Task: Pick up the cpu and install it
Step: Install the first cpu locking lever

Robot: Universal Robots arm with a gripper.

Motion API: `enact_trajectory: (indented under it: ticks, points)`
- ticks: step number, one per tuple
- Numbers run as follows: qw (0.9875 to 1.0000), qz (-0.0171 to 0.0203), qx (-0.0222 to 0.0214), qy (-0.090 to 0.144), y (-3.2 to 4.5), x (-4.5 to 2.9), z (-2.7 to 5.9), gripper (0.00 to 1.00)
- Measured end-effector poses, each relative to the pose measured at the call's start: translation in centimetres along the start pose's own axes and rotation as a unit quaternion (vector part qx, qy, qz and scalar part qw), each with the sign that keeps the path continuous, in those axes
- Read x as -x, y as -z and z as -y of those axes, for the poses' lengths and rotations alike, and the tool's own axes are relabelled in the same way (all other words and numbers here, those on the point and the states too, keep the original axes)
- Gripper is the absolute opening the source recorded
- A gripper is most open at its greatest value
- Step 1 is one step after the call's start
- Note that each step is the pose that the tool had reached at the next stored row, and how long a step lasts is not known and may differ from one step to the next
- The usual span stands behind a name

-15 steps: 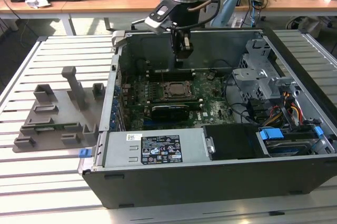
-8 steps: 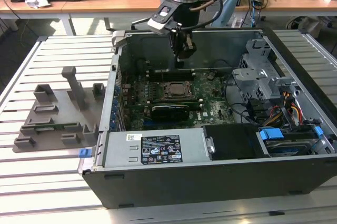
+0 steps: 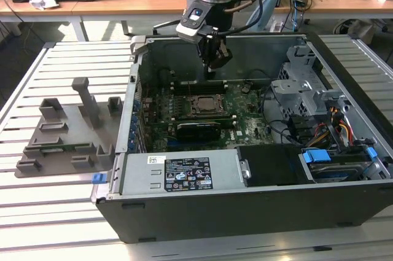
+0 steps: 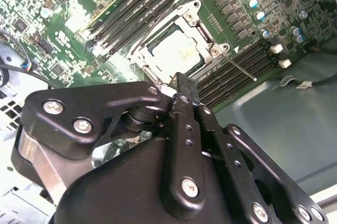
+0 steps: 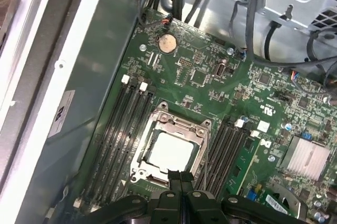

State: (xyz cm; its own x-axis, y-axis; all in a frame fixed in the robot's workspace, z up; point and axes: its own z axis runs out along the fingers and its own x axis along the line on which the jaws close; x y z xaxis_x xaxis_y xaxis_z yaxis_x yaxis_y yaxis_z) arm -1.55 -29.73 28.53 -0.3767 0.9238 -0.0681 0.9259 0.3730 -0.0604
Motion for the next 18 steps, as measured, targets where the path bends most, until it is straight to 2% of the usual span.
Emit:
enact_trajectory:
  ticks: [6,10,14,16,18]
  points:
    - [0.9994,0.0022,0.0024,0.036,0.00,0.00,0.00,0.11]
    - [0.9983,0.0035,0.0041,0.058,0.00,0.00,0.00,0.11]
    - [0.9958,0.0055,0.0063,0.091,0.00,0.00,0.00,0.11]
    - [0.9950,0.0060,0.0068,0.099,0.00,0.00,0.00,0.11]
    - [0.9932,0.0071,0.0080,0.116,0.00,0.00,0.00,0.11]
